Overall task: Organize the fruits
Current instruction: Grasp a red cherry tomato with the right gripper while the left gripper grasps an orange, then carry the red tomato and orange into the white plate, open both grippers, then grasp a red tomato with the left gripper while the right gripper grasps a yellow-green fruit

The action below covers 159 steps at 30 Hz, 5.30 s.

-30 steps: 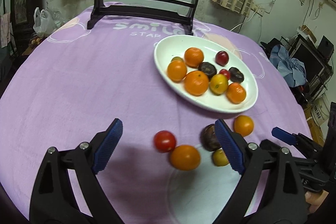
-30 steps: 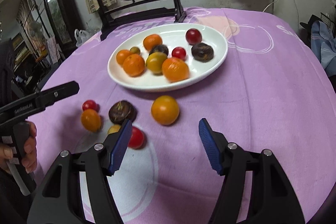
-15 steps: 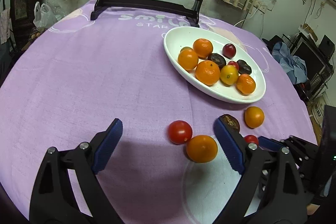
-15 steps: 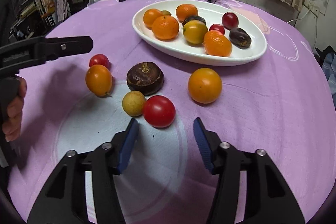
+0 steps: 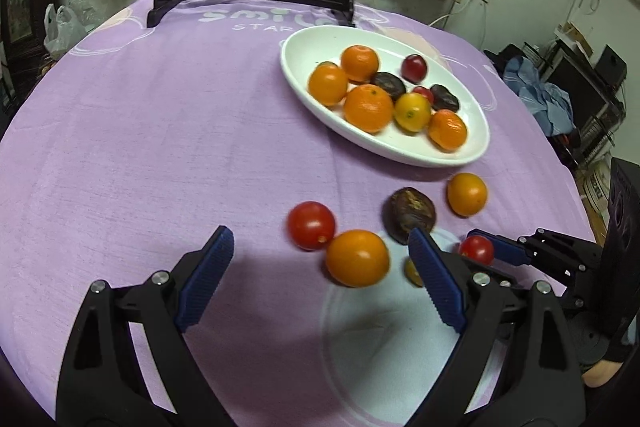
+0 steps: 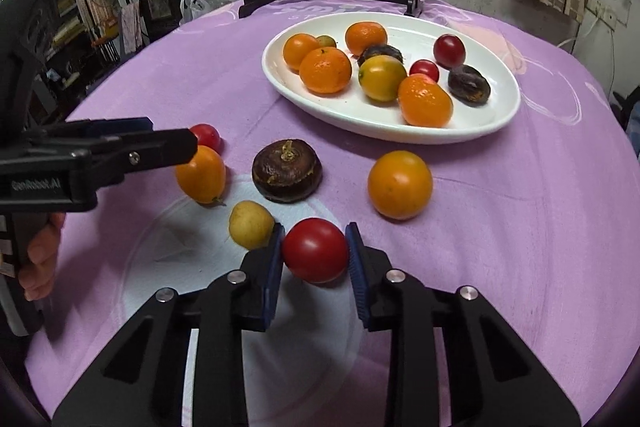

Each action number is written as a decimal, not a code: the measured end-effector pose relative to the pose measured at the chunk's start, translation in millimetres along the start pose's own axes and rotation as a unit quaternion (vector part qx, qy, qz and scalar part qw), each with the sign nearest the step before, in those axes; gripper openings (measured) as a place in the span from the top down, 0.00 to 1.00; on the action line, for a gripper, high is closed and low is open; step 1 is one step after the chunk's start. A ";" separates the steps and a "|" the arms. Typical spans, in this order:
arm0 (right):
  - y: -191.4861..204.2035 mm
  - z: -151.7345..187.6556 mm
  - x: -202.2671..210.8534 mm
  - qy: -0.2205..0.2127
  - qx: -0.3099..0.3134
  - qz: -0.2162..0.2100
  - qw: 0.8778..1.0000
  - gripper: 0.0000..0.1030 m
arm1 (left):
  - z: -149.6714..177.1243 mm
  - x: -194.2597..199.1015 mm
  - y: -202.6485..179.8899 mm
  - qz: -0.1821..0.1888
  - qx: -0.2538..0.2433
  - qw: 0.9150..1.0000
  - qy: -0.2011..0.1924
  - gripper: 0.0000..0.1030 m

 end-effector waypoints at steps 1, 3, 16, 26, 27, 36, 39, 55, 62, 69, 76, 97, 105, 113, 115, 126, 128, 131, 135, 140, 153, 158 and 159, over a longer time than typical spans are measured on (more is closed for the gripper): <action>-1.7 0.3 4.7 -0.006 -0.004 0.002 1.000 0.70 | 1.2 0.8 -2.3 0.002 -0.003 1.000 0.000 0.12; -4.2 2.1 12.7 -0.015 -0.009 0.001 1.000 0.70 | 4.5 0.9 -7.2 0.005 -0.010 1.000 0.002 0.12; -6.3 3.8 22.6 -0.029 -0.018 -0.010 0.999 0.70 | 21.6 -20.5 -21.2 0.005 -0.037 0.998 0.041 0.54; -1.6 2.9 22.0 -0.030 -0.010 -0.012 0.999 0.70 | 20.1 -23.2 -24.0 0.005 -0.027 0.999 0.034 0.63; -1.9 2.8 22.5 -0.031 -0.010 -0.011 0.999 0.70 | 19.8 -22.3 -23.4 0.009 -0.025 0.999 0.035 0.63; -9.3 -1.5 31.0 -0.050 -0.026 -0.014 0.998 0.70 | 7.7 21.6 -35.0 0.034 -0.035 0.999 -0.015 0.63; -10.7 -9.4 40.4 -0.067 -0.034 -0.013 0.997 0.70 | -1.2 33.9 -41.1 0.044 -0.039 0.998 -0.027 0.63; -62.9 -100.3 45.9 -0.127 -0.052 0.017 0.990 0.70 | -102.7 4.2 -54.5 0.020 -0.041 0.998 -0.044 0.63; -91.9 -118.5 6.6 -0.113 -0.084 0.026 0.990 0.70 | -121.3 -45.9 -57.3 -0.016 -0.041 0.999 -0.020 0.63; -106.7 -122.8 -21.1 -0.091 -0.115 0.032 0.989 0.70 | -131.3 -75.1 -60.6 -0.035 -0.041 0.999 -0.001 0.63; -111.6 -117.8 -24.4 -0.088 -0.137 0.029 0.986 0.64 | -135.1 -69.0 -53.0 -0.047 -0.017 0.998 -0.029 0.27; -90.4 -54.0 38.8 -0.107 -0.139 0.023 0.984 0.41 | -76.7 3.9 -33.2 -0.027 -0.015 0.998 -0.054 0.18; -69.7 -23.5 37.6 -0.074 -0.112 0.023 0.991 0.40 | -36.4 6.0 -16.7 -0.030 -0.021 0.999 -0.038 0.16; -54.1 -11.7 35.1 -0.079 -0.106 0.012 0.991 0.40 | -8.0 -7.1 0.0 -0.042 -0.026 0.999 -0.016 0.16; -52.5 -11.7 35.5 -0.082 -0.102 0.010 0.991 0.40 | -2.1 -12.8 2.6 -0.045 -0.027 0.999 -0.008 0.17; -19.0 -9.1 30.8 -0.064 -0.049 -0.029 0.996 0.40 | 6.3 -28.3 2.2 -0.043 -0.054 0.997 0.019 0.71; -9.0 -8.4 26.7 -0.054 -0.034 -0.035 0.997 0.40 | 6.3 -27.2 2.2 -0.043 -0.051 0.998 0.021 0.71; 3.8 -5.7 17.4 -0.036 -0.011 -0.030 0.999 0.40 | 4.7 -24.8 4.0 -0.047 -0.050 0.998 0.017 0.71; 19.7 -3.2 3.7 -0.014 0.018 -0.020 1.000 0.40 | 3.0 -19.8 4.6 -0.043 -0.044 0.998 0.013 0.71; 36.0 -3.8 -13.8 0.016 0.063 0.001 0.998 0.40 | 2.3 -20.6 8.8 -0.052 -0.042 0.998 0.017 0.71; 45.5 -5.2 -29.5 0.028 0.069 0.000 0.997 0.76 | 3.1 -23.4 8.5 -0.043 -0.040 0.998 0.024 0.71; 32.2 -20.2 5.1 -0.017 0.050 -0.006 0.999 0.76 | -1.1 -16.1 2.3 -0.035 -0.037 0.998 0.023 0.71; 27.7 -24.2 12.3 -0.026 0.047 -0.004 0.999 0.76 | -4.4 -11.8 -1.4 -0.031 -0.040 0.999 0.018 0.71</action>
Point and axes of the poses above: each gripper's, at about its wrist camera, not at the fingertips, and x roughly against the way its jaws point, y to its left, z to its underside, the point moved 7 cm from there along -x, roughly the way its jaws point, and after that the axes turned 9 degrees about -z, right-handed, at the moved point
